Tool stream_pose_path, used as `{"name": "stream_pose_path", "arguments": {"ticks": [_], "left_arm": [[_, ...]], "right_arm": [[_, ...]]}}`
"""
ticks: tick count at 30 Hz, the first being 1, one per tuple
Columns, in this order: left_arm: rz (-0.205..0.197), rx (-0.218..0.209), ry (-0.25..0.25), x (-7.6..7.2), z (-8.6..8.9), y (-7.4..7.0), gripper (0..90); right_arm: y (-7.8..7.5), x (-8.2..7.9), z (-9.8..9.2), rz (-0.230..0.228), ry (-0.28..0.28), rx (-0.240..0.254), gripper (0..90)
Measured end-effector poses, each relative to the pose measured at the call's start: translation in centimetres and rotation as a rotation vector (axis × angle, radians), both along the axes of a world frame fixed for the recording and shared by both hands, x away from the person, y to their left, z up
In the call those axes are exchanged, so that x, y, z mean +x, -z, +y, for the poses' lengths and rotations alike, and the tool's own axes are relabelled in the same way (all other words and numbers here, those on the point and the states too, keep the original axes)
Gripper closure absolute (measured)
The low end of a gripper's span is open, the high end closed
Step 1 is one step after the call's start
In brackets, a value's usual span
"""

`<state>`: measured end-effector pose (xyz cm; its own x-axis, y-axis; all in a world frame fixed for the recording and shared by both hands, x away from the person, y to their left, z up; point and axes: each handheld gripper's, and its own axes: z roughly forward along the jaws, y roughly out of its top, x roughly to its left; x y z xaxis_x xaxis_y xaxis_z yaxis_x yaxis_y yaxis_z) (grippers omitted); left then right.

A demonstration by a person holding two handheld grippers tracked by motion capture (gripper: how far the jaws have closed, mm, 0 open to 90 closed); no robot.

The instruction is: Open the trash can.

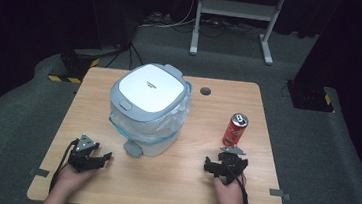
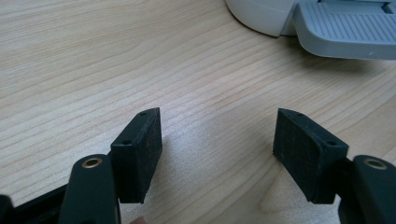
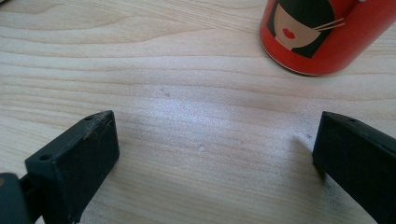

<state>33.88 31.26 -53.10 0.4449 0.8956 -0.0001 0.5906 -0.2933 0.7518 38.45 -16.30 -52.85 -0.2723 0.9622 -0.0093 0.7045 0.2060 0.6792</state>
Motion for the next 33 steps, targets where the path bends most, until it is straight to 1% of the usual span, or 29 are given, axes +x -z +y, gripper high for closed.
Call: {"name": "stream_pose_path", "arguments": {"ticks": [12, 18, 22, 24, 26, 27, 28, 29, 30, 31, 32, 33], "left_arm": [[-0.001, -0.002, -0.001, 0.03, 0.02, 0.01, 32.8], [0.001, -0.001, -0.007, 0.03, 0.02, -0.03, 34.0], [-0.004, 0.0, -0.011, 0.03, 0.04, -0.04, 36.9], [-0.004, -0.001, -0.013, 0.04, 0.03, -0.05, 37.7], [-0.005, -0.002, -0.013, 0.04, 0.03, -0.06, 40.2], [-0.005, -0.002, -0.012, 0.03, 0.03, -0.08, 43.0], [-0.007, -0.002, -0.011, 0.01, 0.03, -0.09, 43.0], [-0.016, 0.009, -0.024, -0.03, 0.01, -0.15, 49.4], [-0.016, 0.009, -0.024, -0.03, 0.01, -0.15, 54.0], [-0.02, 0.018, -0.035, -0.08, -0.05, -0.19, 54.0], [-0.03, 0.033, -0.051, -0.14, -0.17, -0.22, 61.1], [-0.03, 0.033, -0.051, -0.14, -0.17, -0.22, 64.3]], "right_arm": [[0.01, 0.01, 0.02, -0.002, -0.001, -0.001, 0.0], [0.01, 0.06, 0.0, -0.004, -0.019, -0.005, 0.0], [0.01, 0.07, 0.13, -0.001, -0.038, -0.001, 0.2], [0.01, 0.1, 0.14, -0.002, -0.039, -0.001, 0.6], [-0.01, 0.1, 0.13, -0.004, -0.034, 0.0, 1.5], [-0.01, 0.1, 0.14, -0.005, -0.032, 0.0, 1.5], [-0.01, 0.1, 0.14, -0.005, -0.032, 0.0, 1.5], [0.0, 0.11, 0.13, -0.007, -0.034, -0.002, 1.5], [-0.01, 0.09, 0.15, -0.005, -0.032, 0.0, 1.5], [-0.01, 0.09, 0.15, -0.005, -0.032, 0.0, 1.5], [-0.02, 0.07, 0.18, -0.009, -0.038, -0.006, 2.4], [-0.01, 0.07, 0.17, -0.013, -0.043, -0.009, 2.6]]}}
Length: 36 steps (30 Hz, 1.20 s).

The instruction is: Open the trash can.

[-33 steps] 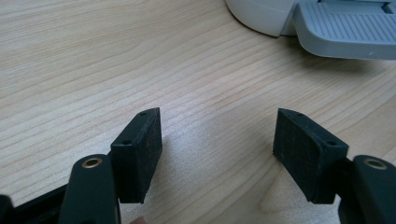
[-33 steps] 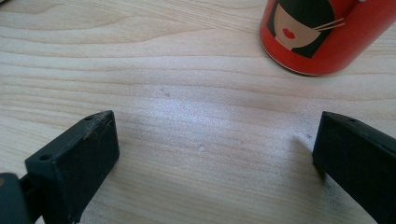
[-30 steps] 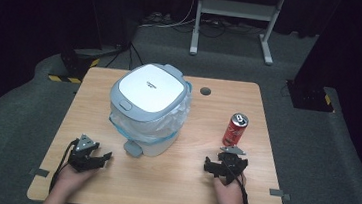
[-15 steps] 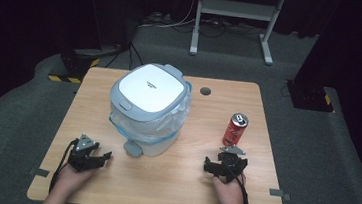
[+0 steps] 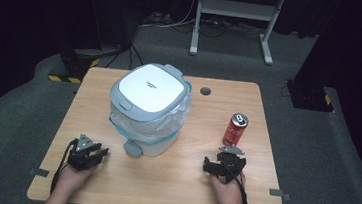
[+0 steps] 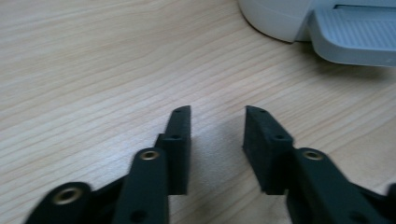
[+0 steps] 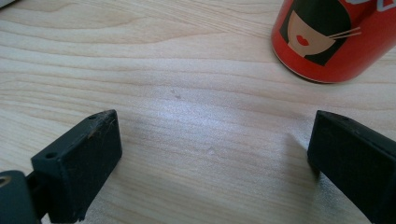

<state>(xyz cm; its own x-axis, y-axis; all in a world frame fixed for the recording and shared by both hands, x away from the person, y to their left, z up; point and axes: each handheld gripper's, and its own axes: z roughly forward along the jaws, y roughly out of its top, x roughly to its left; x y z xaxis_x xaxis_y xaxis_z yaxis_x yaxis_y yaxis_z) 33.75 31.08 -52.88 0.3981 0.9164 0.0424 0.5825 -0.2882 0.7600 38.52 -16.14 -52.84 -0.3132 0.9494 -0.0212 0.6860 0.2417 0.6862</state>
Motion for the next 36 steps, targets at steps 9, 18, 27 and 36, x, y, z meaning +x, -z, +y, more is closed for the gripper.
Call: {"name": "stream_pose_path", "arguments": {"ticks": [9, 18, 27, 36], "left_arm": [[-0.067, -0.059, 0.023, -0.3, -0.9, -0.9, 83.4], [-0.062, -0.158, 0.078, 0.1, -2.6, -1.0, 76.8], [-0.073, -0.077, 0.066, 1.5, -4.7, -0.8, 76.8], [-0.071, -0.113, 0.118, 1.0, -5.2, -1.0, 77.2]], "right_arm": [[-0.1, -0.4, 0.1, -0.009, -0.015, 0.012, 8.6], [-0.1, -0.6, 0.1, -0.017, -0.021, 0.01, 11.3], [-0.1, -0.7, 0.1, -0.022, -0.03, 0.014, 13.9], [-0.1, -0.7, 0.2, -0.022, -0.03, 0.014, 14.3]]}}
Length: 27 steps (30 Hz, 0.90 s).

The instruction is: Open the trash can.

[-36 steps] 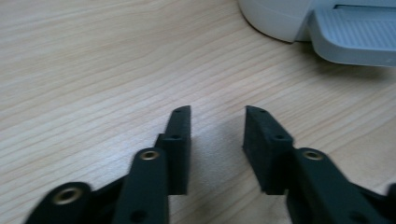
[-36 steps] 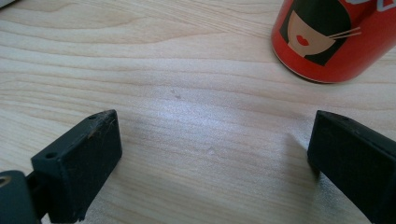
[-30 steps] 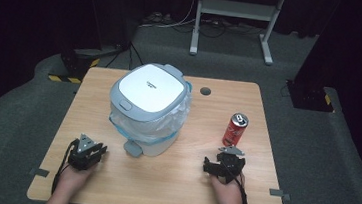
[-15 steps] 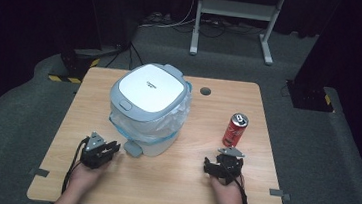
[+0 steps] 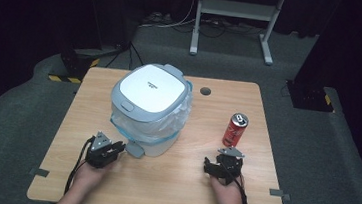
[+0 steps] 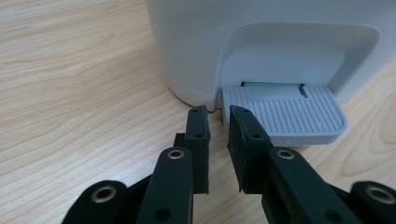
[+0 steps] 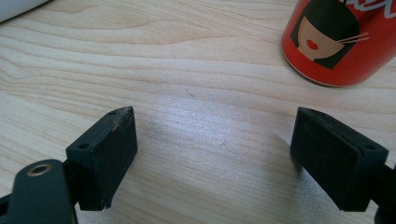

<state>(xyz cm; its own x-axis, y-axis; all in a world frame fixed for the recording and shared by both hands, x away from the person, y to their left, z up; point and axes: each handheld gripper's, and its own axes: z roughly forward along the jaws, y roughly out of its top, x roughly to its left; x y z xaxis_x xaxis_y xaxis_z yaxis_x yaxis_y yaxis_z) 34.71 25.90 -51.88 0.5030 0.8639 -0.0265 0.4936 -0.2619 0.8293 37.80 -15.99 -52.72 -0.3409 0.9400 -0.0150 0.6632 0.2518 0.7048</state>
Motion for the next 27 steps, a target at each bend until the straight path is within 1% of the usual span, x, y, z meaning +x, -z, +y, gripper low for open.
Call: {"name": "stream_pose_path", "arguments": {"ticks": [6, 9, 13, 14, 15, 19, 21, 23, 24, 27], "left_arm": [[0.006, -0.011, 0.041, -0.4, -1.2, 0.0, 77.2], [-0.006, -0.001, 0.071, -0.7, -2.1, 0.0, 76.9], [-0.011, -0.002, 0.112, -1.0, -3.3, 0.1, 76.1], [-0.015, -0.002, 0.118, -1.0, -3.6, 0.1, 75.9], [-0.023, 0.004, 0.134, -1.2, -4.1, 0.1, 76.0], [-0.024, 0.007, 0.145, -1.2, -4.5, 0.1, 76.1], [-0.024, -0.004, 0.148, -1.2, -4.8, 0.2, 76.2], [-0.024, -0.003, 0.16, -1.2, -5.1, 0.2, 76.1], [-0.026, -0.011, 0.162, -1.2, -5.3, 0.3, 76.1], [-0.019, -0.024, 0.156, -1.1, -5.4, 0.3, 75.8]], "right_arm": [[0.0, 0.0, 0.0, 0.0, -0.001, 0.001, 14.6], [0.0, 0.0, 0.0, 0.0, -0.002, 0.001, 14.7], [0.0, 0.0, 0.0, 0.0, -0.002, 0.001, 14.8], [0.0, 0.0, 0.0, 0.0, -0.002, 0.001, 14.8], [0.0, 0.0, 0.0, 0.0, -0.002, 0.001, 14.8], [0.0, 0.0, 0.0, -0.001, -0.003, 0.001, 14.9], [0.0, 0.0, 0.0, -0.001, -0.003, 0.001, 14.9], [0.0, 0.0, 0.0, -0.002, -0.004, -0.001, 14.9], [0.0, 0.0, 0.0, -0.002, -0.004, -0.001, 14.9], [0.0, 0.0, 0.0, -0.002, -0.004, -0.001, 14.9]]}}
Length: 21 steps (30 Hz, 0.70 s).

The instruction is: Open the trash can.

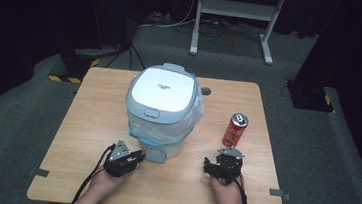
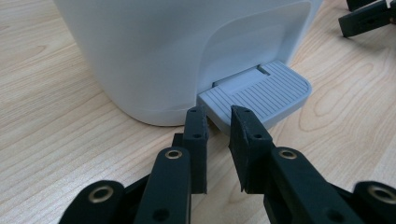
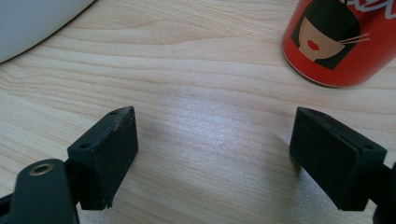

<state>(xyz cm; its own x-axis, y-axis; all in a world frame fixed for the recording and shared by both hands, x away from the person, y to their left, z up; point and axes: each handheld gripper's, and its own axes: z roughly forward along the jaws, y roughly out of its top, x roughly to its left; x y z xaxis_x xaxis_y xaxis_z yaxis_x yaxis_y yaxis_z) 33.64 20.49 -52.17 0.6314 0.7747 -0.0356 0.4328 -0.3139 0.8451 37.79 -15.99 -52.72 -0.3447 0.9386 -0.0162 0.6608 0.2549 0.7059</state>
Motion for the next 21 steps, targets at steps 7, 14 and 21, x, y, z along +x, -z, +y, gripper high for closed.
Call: {"name": "stream_pose_path", "arguments": {"ticks": [7, 14, 21], "left_arm": [[-0.009, -0.014, -0.002, -0.3, 0.2, -0.3, 72.8], [-0.035, -0.069, 0.034, -0.8, 0.0, -0.9, 69.5], [-0.037, -0.078, 0.055, -0.7, -0.9, -0.9, 59.2]], "right_arm": [[0.0, 0.0, 0.0, 0.0, 0.0, 0.0, 14.9], [0.0, 0.0, 0.0, 0.0, -0.001, 0.001, 15.2], [0.0, 0.2, 0.0, -0.001, -0.005, 0.001, 15.0]]}}
